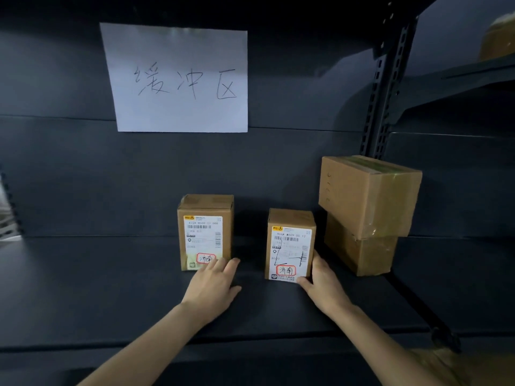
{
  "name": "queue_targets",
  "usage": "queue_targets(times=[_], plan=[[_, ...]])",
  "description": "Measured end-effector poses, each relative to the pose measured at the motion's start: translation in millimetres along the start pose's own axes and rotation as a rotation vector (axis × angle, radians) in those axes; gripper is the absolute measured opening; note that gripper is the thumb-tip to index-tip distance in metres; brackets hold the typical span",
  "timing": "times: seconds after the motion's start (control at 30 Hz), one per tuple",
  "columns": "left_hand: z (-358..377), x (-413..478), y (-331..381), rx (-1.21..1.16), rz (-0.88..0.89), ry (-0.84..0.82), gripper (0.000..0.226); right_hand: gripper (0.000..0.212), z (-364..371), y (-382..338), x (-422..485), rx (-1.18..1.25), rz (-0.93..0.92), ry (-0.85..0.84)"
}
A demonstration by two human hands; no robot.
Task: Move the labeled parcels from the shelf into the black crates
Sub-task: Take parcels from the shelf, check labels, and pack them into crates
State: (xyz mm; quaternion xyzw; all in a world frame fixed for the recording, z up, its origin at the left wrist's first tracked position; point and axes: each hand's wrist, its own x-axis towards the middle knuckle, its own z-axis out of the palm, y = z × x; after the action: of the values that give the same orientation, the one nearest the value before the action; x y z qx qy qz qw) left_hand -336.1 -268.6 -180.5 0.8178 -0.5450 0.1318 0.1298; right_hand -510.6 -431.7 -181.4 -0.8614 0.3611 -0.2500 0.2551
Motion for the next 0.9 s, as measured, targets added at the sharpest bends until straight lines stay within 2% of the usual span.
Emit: queue_targets(times=[0.3, 0.53, 0.67, 0.77, 0.9], plan=[[-15, -25, -68, 0.052, -0.203, 0.024, 0.052, 0.070, 23, -25, 16, 0.002, -0.014, -0.049], [-16, -15, -98, -0.033, -0.336, -0.015, 0.082, 0.068, 34, -36, 29, -0.010, -0.028, -0.079], [-15, -2, -106, -0.145, -0.393, -0.058, 0.091, 0.065, 38, -37, 35, 0.000, -0.024, -0.094], [-12, 6, -107, -0.212, -0.388, -0.087, 0.091, 0.066, 41, -35, 39, 0.013, -0.042, -0.103], [-8, 14, -106, -0.278, -0.364, -0.106, 0.080, 0.067, 45, -35, 43, 0.023, -0.050, -0.115]])
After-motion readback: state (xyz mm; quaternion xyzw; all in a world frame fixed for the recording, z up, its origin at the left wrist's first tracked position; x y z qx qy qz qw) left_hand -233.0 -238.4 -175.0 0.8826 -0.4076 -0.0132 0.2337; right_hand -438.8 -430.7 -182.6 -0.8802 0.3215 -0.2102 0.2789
